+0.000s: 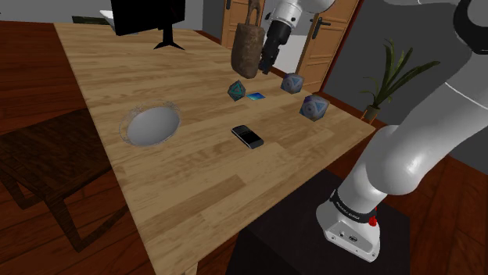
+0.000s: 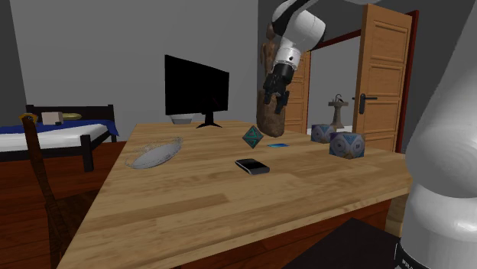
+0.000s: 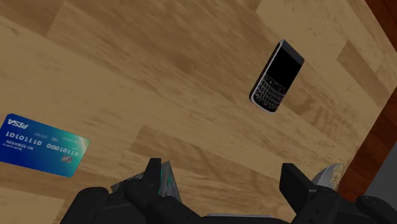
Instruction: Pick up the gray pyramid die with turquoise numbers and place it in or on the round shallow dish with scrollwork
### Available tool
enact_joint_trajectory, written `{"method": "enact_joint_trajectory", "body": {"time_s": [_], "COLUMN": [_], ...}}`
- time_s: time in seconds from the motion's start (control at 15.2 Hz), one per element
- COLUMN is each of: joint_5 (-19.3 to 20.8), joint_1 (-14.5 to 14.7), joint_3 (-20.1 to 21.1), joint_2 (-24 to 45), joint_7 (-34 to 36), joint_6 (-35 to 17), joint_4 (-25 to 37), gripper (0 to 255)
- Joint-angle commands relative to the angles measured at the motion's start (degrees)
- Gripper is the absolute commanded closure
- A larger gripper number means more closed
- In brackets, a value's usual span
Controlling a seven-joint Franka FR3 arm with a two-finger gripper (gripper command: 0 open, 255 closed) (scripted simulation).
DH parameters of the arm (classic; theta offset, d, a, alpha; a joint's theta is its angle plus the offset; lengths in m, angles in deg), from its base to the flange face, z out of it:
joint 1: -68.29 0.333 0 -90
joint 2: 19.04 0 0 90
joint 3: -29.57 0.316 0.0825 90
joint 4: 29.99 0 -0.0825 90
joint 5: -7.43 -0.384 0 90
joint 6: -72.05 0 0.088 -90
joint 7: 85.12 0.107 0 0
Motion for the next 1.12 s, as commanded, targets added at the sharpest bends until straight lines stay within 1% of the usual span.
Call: {"method": "enact_joint_trajectory", "body": {"time_s": [0.0,0.26,0.53,0.59,1.06], "joint_5": [-3.4,-10.4,-16.9,-17.0,-17.3], "joint_1": [0.0,-1.6,-4.9,-5.1,-2.9], "joint_3": [-2.1,-3.8,-3.1,-2.9,-2.1], "joint_2": [6.4,18.8,31.6,31.9,30.4], "joint_7": [-4.7,-12.1,-17.2,-17.3,-18.0], "joint_6": [1.4,5.6,11.2,11.3,5.6], "joint_4": [4.4,13.7,25.0,25.3,18.7], "gripper": [0,0,0,0,0]}}
